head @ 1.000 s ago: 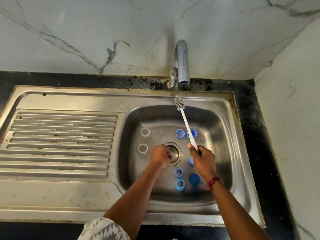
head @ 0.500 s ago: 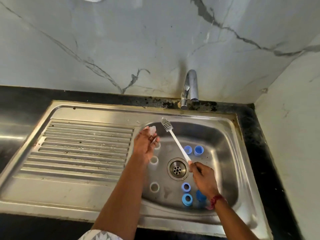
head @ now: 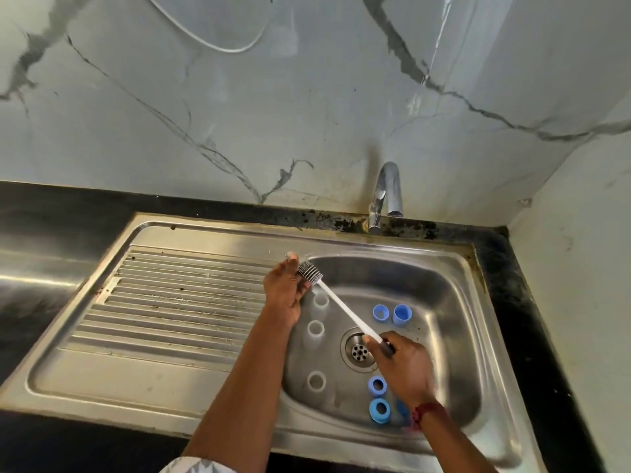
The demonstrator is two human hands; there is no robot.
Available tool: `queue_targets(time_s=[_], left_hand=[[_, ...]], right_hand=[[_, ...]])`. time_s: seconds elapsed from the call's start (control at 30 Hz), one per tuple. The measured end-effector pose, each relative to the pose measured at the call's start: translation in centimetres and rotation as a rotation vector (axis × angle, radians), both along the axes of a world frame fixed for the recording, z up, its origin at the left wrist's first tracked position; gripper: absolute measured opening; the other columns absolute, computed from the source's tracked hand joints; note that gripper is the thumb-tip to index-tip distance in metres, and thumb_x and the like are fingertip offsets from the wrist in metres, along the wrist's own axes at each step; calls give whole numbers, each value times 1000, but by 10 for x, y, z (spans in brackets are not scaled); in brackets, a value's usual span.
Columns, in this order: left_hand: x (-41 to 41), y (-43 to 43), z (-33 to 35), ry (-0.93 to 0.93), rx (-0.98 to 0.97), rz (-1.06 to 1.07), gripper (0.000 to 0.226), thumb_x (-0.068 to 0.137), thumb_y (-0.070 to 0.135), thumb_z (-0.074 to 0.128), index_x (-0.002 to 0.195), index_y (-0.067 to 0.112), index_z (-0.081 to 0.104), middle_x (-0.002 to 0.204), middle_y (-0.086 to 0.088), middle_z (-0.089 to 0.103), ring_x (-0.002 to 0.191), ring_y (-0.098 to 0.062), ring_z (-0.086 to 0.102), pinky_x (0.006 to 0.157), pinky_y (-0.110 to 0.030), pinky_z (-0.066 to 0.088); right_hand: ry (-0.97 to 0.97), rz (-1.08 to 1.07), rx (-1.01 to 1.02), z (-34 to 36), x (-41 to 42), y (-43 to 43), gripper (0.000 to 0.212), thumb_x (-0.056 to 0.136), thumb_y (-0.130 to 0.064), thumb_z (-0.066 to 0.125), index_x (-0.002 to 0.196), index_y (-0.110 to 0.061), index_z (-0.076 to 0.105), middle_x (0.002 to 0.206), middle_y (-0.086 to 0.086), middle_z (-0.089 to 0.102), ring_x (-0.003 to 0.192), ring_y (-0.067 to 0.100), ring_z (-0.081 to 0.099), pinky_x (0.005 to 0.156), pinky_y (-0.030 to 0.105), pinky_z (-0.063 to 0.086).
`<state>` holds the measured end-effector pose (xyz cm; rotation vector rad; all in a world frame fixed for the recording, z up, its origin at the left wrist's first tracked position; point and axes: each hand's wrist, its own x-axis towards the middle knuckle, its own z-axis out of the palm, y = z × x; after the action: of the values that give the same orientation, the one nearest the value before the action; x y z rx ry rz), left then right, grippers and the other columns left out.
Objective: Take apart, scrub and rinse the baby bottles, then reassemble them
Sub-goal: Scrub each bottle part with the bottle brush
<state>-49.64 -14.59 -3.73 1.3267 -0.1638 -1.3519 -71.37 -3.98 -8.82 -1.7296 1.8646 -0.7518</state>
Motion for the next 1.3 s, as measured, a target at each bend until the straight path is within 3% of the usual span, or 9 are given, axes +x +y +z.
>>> queue_targets(time_s=[0.27, 0.47, 0.6, 0.7, 0.87, 0.93, 1.0, 1.1, 1.3], left_hand=[[-10, 1, 0, -70, -25, 69, 9, 88, 13, 74, 86, 11, 65, 78, -5, 67, 67, -15, 61, 71, -32, 56], [-9, -3, 2, -17, -39, 38, 29, 78, 22, 83, 95, 5, 67, 89, -13, 72, 81, -26, 67, 83, -41, 58], [-5, -8, 5, 26, -55, -1, 39, 77, 21, 83, 106, 1, 68, 99, -16, 74, 93, -28, 69, 93, -43, 57], [-3, -8, 4, 1, -91, -37, 31, 84, 19, 78, 106, -1, 69, 96, -14, 73, 87, -24, 71, 88, -37, 58], [5, -3, -4, 4, -121, -119, 27, 90, 20, 71, 107, -2, 67, 100, -17, 72, 91, -27, 70, 87, -36, 57], [6, 0, -6, 18, -138, -137, 23, 92, 19, 68, 104, 0, 68, 100, -17, 72, 94, -27, 69, 87, -36, 56], [7, 2, -8, 46, -156, -153, 22, 93, 18, 66, 106, 0, 68, 100, -15, 73, 97, -26, 69, 88, -35, 55], [9, 4, -10, 99, -192, -185, 31, 91, 19, 66, 114, -2, 66, 102, -15, 74, 101, -26, 70, 94, -39, 53], [11, 5, -11, 146, -236, -158, 17, 96, 17, 61, 106, 5, 68, 97, -11, 75, 97, -23, 71, 94, -38, 53]], right_hand=[[290, -73, -324, -6, 1, 4, 30, 78, -43, 79, 69, -19, 63, 60, -8, 54, 49, 9, 42, 45, 17, 32], [479, -57, -395, -5, 5, 5, 35, 65, -20, 93, 67, -14, 58, 64, 0, 52, 55, 17, 44, 45, 25, 34], [547, -4, -494, -7, 4, 4, 21, 82, -26, 80, 79, -11, 67, 68, 1, 55, 57, 19, 48, 45, 29, 41], [538, 32, -502, -6, 6, 1, 34, 92, -39, 55, 89, -9, 72, 69, 2, 58, 58, 21, 53, 45, 33, 48], [248, 115, -213, 4, 9, -2, 27, 96, -37, 62, 73, -23, 64, 57, -15, 47, 48, 4, 44, 48, 13, 33], [48, 134, 18, 5, 11, -4, 36, 97, -44, 56, 64, -28, 54, 49, -14, 46, 44, 6, 43, 46, 24, 42], [-281, 100, 265, 14, 16, -6, 42, 98, -42, 54, 66, -16, 60, 46, -10, 47, 45, 10, 40, 49, 38, 46], [-606, 59, 536, 26, 15, -7, 48, 100, -43, 50, 87, 0, 68, 50, 2, 48, 43, 15, 39, 38, 26, 33], [-611, 38, 386, 32, 16, -8, 25, 81, -26, 80, 90, -7, 67, 63, -3, 64, 47, 9, 51, 42, 21, 41]])
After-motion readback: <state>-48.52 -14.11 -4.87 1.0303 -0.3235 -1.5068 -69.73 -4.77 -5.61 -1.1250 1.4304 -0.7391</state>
